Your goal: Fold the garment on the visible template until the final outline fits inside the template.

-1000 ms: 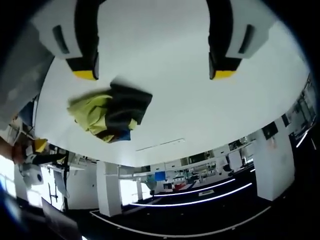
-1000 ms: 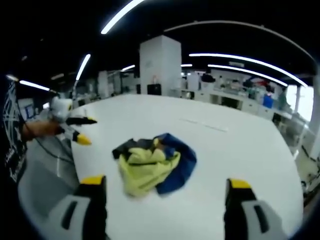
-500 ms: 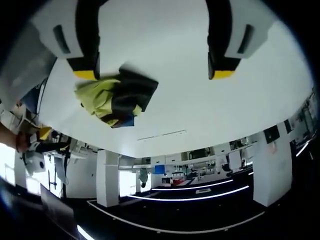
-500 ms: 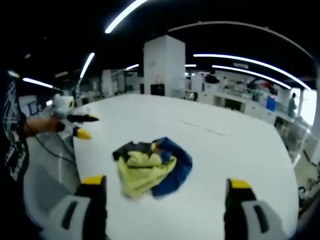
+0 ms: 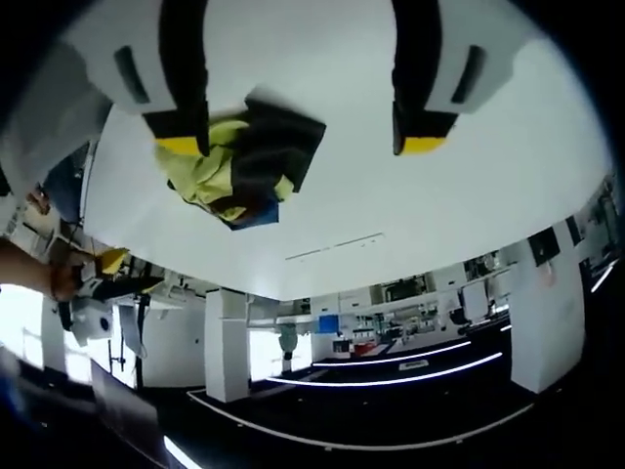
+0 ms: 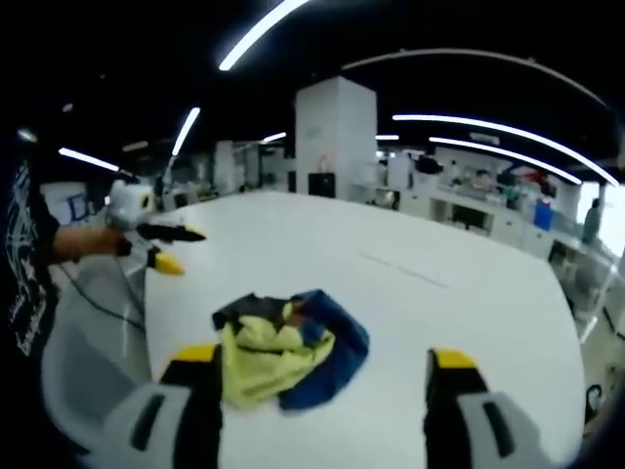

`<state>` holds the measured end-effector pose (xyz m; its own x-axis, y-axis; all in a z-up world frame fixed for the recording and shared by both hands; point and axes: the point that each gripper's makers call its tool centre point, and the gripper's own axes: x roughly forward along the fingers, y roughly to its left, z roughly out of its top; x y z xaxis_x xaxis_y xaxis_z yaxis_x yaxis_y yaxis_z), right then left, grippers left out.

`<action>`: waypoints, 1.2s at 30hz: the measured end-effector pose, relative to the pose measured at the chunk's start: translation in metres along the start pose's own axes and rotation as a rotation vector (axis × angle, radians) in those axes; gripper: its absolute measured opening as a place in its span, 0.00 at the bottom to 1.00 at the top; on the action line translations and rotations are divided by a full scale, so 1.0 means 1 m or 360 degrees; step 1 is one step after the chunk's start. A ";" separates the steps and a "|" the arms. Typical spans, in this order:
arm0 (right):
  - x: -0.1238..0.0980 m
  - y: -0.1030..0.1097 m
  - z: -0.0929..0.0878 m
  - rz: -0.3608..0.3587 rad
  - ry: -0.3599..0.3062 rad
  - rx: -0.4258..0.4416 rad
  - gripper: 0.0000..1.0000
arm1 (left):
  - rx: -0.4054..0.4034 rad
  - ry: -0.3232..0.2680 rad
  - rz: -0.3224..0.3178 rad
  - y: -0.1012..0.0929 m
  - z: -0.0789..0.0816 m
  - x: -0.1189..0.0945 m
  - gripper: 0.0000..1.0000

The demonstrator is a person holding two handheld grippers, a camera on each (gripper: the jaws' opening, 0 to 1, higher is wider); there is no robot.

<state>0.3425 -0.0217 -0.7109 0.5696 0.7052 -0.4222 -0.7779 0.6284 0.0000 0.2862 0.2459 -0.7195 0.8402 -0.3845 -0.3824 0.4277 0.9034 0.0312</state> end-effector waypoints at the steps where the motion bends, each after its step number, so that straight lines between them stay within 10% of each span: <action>1: 0.002 -0.001 0.001 0.0006 -0.0005 -0.0001 0.83 | 0.0001 -0.0005 -0.0010 0.001 0.001 0.002 0.71; 18: 0.044 -0.015 0.010 0.0121 -0.0043 -0.0001 0.53 | -0.0021 0.0004 -0.0216 -0.016 0.000 0.051 0.56; 36: 0.099 -0.027 0.014 0.0258 -0.0076 0.0053 0.43 | -0.0080 0.0060 -0.0331 -0.012 -0.009 0.092 0.45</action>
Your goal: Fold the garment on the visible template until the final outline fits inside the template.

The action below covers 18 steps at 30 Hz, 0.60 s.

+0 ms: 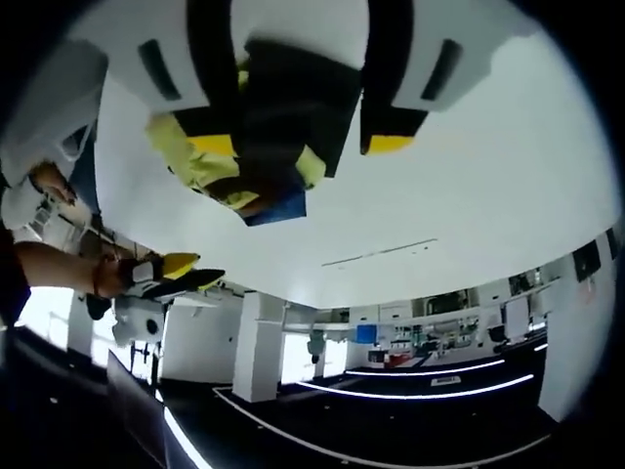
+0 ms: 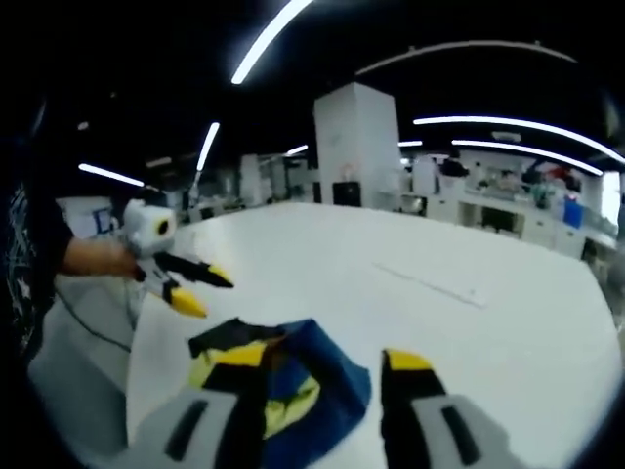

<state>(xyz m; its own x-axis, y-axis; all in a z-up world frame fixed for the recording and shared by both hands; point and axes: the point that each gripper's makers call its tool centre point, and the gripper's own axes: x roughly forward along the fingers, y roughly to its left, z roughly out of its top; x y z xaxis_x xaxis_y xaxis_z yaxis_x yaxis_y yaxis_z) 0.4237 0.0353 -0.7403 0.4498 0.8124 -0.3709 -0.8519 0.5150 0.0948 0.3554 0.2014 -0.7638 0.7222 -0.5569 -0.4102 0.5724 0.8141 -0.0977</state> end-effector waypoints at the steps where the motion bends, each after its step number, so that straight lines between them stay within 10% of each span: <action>1: 0.003 0.000 -0.001 0.0007 0.0003 0.0004 0.43 | 0.0002 0.0004 -0.0006 0.001 -0.001 0.002 0.44; 18: 0.058 0.002 -0.024 0.0160 0.0171 -0.0097 0.39 | -0.0023 0.0119 -0.0140 -0.004 -0.020 0.033 0.35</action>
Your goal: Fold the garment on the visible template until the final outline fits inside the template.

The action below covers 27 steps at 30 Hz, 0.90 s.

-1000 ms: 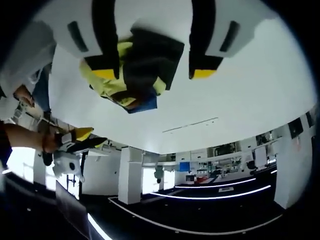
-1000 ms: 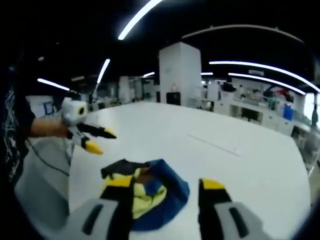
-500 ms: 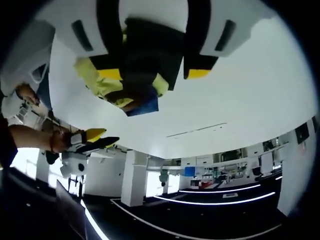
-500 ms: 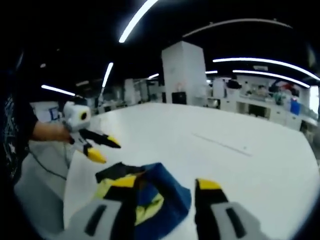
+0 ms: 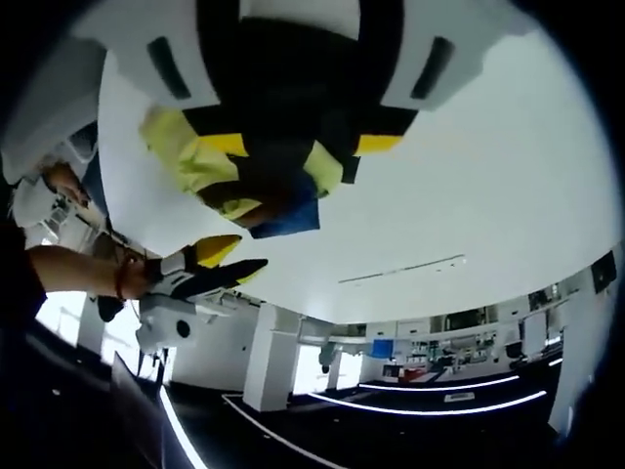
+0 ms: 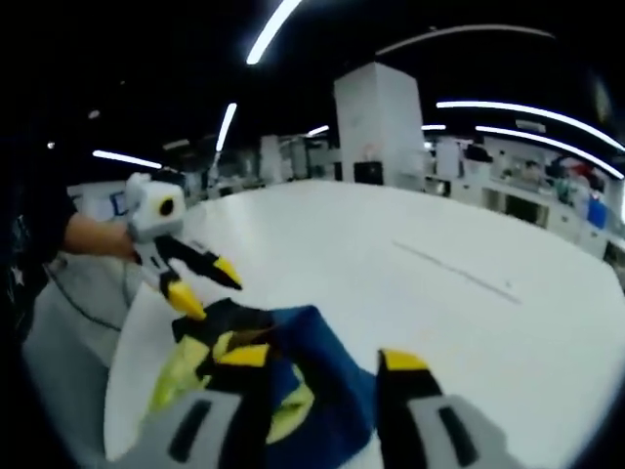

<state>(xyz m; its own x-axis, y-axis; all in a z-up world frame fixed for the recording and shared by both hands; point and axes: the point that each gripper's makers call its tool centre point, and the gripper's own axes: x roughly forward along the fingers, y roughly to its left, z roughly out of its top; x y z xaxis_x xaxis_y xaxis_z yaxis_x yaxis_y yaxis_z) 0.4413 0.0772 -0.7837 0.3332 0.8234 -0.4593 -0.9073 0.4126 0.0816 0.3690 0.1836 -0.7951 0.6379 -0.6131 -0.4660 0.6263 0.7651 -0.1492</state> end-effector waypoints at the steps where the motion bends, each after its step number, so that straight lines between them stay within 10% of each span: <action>1: 0.002 0.001 -0.001 0.0009 0.0011 -0.0003 0.38 | 0.0007 0.0017 -0.0001 0.000 -0.002 0.001 0.34; 14: 0.025 0.005 -0.017 0.0078 0.0176 0.0003 0.23 | -0.0045 0.0116 -0.0124 -0.006 -0.019 0.019 0.20; 20: 0.026 -0.001 -0.020 0.0034 0.0202 0.0008 0.00 | -0.0029 0.0150 -0.0100 -0.002 -0.026 0.021 0.10; 27: 0.026 0.003 -0.022 0.0035 0.0230 -0.0014 0.00 | -0.0013 0.0150 -0.0094 -0.006 -0.023 0.016 0.00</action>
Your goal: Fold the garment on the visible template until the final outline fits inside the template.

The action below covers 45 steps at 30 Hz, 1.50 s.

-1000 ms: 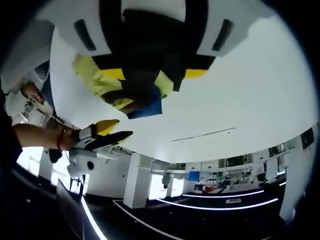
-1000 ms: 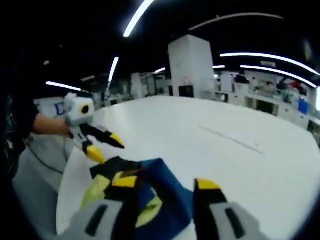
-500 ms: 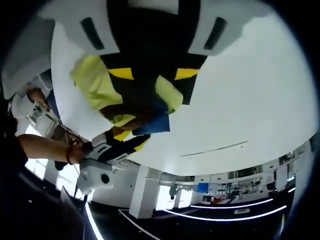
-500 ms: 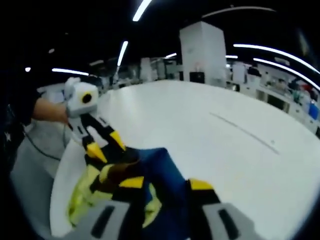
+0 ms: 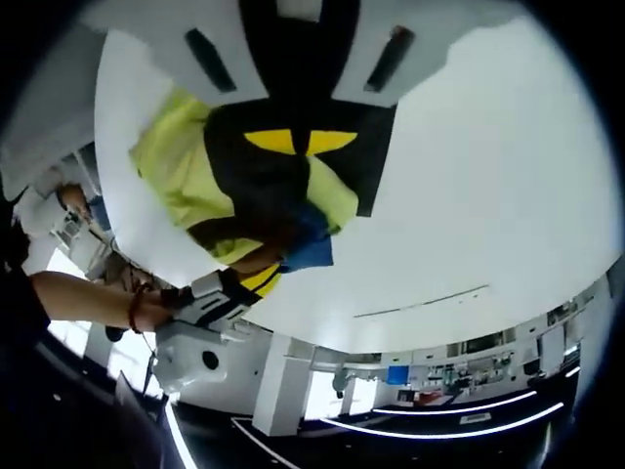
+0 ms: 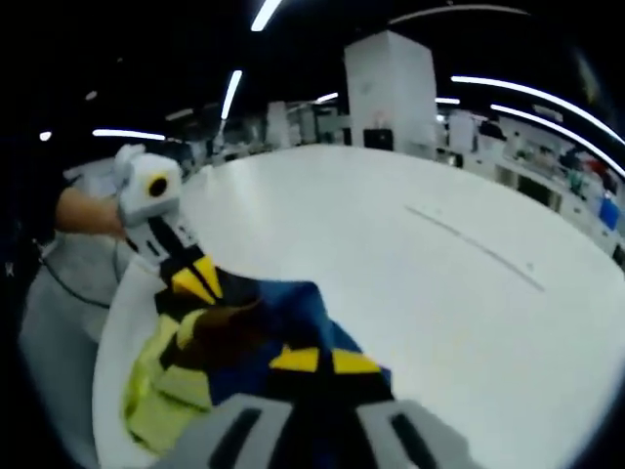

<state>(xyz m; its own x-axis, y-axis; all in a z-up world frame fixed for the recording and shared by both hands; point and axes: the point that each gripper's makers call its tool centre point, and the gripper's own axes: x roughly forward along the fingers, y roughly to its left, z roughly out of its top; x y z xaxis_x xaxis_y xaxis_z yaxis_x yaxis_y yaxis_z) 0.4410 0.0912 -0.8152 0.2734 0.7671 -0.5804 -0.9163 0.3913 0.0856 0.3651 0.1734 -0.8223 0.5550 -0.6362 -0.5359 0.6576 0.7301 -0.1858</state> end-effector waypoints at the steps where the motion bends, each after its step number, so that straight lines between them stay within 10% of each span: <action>1: -0.001 0.001 0.001 0.0000 -0.0001 -0.0004 0.00 | 0.0013 0.0003 -0.0002 -0.002 0.000 -0.002 0.00; 30: -0.071 -0.006 0.029 -0.0188 -0.0081 -0.0171 0.00 | 0.0146 -0.0327 0.0293 0.018 0.068 -0.069 0.00; 45: -0.102 -0.031 0.004 -0.0365 -0.0037 -0.0032 0.00 | 0.0043 -0.0324 0.0453 0.046 0.062 -0.078 0.00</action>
<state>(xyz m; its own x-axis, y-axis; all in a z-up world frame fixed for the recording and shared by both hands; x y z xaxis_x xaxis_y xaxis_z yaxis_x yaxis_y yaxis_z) 0.4425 0.0028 -0.7556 0.4815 0.6709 -0.5640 -0.8350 0.5467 -0.0626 0.3840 0.2410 -0.7381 0.8065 -0.4467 -0.3873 0.4736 0.8803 -0.0289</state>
